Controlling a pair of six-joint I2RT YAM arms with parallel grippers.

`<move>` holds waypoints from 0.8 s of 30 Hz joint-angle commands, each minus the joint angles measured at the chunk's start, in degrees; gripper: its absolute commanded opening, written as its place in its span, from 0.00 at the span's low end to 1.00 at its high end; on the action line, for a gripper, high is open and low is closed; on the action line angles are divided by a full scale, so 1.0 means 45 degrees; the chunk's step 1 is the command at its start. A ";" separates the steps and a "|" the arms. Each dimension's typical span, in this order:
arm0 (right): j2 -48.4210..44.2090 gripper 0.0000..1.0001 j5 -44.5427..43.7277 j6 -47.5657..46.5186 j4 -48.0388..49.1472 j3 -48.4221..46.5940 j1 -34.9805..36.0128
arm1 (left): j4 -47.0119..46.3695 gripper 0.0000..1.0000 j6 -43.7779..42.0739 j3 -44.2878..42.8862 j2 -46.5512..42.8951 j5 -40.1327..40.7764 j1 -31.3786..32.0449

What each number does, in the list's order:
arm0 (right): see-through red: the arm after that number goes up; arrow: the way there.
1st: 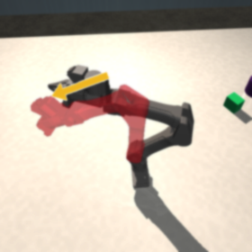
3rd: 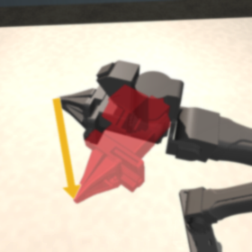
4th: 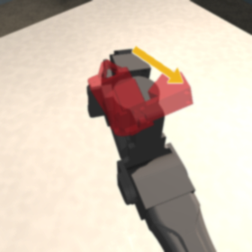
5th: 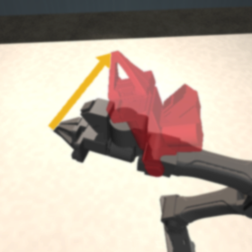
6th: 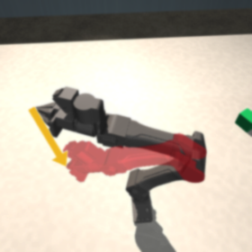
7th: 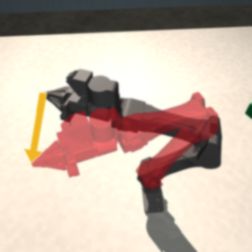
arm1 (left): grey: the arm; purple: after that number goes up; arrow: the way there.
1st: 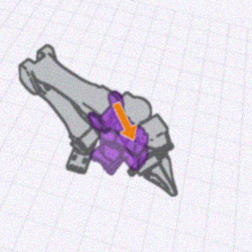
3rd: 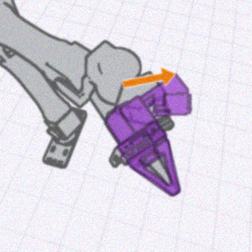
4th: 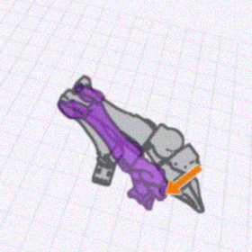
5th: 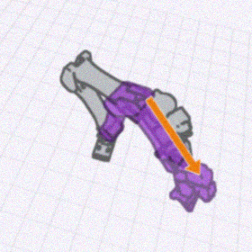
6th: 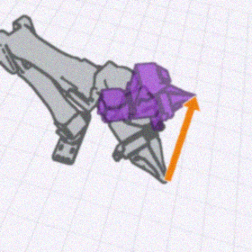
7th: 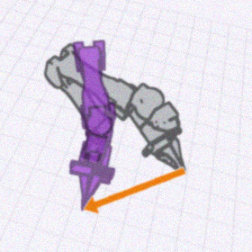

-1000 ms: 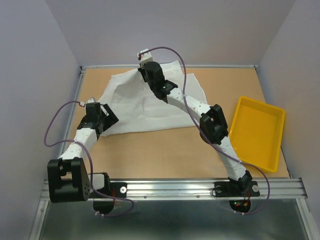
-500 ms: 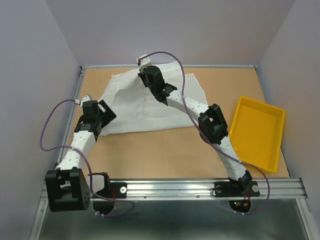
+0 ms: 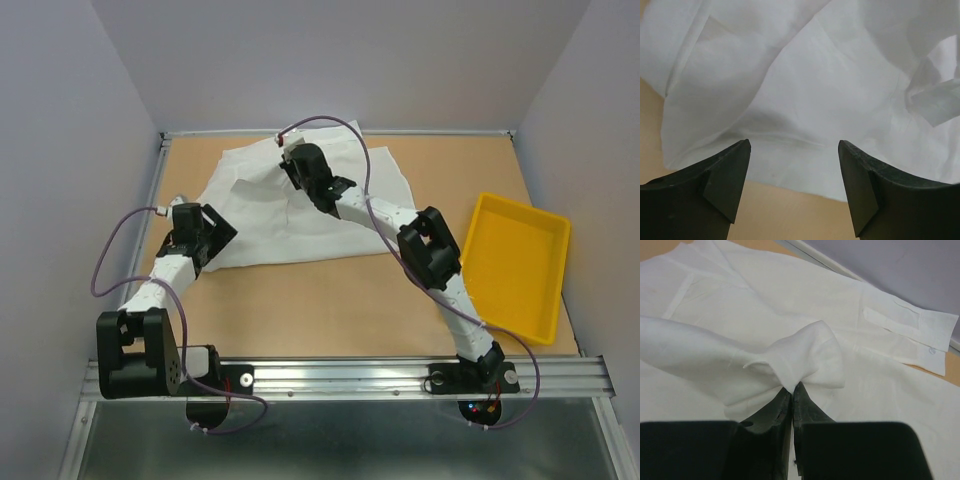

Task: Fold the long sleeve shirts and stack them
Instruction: Fold the shirt

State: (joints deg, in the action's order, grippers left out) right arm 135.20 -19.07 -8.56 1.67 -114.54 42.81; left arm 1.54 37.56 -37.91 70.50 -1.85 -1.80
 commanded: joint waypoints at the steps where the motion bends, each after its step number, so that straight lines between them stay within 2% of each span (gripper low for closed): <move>1: -0.1157 0.08 0.0019 0.0105 0.0820 0.0355 -0.0060 | -0.0284 0.81 0.0656 0.0766 0.0485 -0.0448 0.0088; 6: -0.1177 0.08 -0.0078 0.0008 0.0878 0.0454 -0.0079 | -0.0343 0.78 0.1241 0.1354 0.0486 0.0154 0.0069; 8: -0.1196 0.08 -0.0176 -0.0071 0.0898 0.0492 -0.0060 | 0.0454 0.77 0.1418 0.1432 0.0466 0.0312 0.0088; 11: -0.1235 0.08 -0.0332 -0.0421 0.0937 0.0473 -0.0060 | 0.1547 0.77 0.1925 0.1433 0.0039 0.1831 0.0049; 15: -0.1313 0.08 -0.0566 -0.1006 0.0976 0.0434 -0.0060 | 0.2293 0.77 0.2024 0.1277 -0.0567 0.2499 0.0049; 19: -0.1411 0.08 -0.0567 -0.1749 0.1035 0.0395 -0.0060 | 0.2470 0.77 0.1712 0.0868 -0.1076 0.2130 0.0068; 24: -0.2033 0.07 -0.0392 -0.2627 0.1035 0.0804 -0.0060 | 0.1673 0.76 0.1438 0.0534 -0.1175 0.1233 0.0069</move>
State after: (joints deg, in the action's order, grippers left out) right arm 132.90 -20.58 -15.90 2.22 -113.21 42.81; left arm 11.00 44.86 -32.75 66.28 5.45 -1.58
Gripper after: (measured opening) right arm 0.079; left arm 0.765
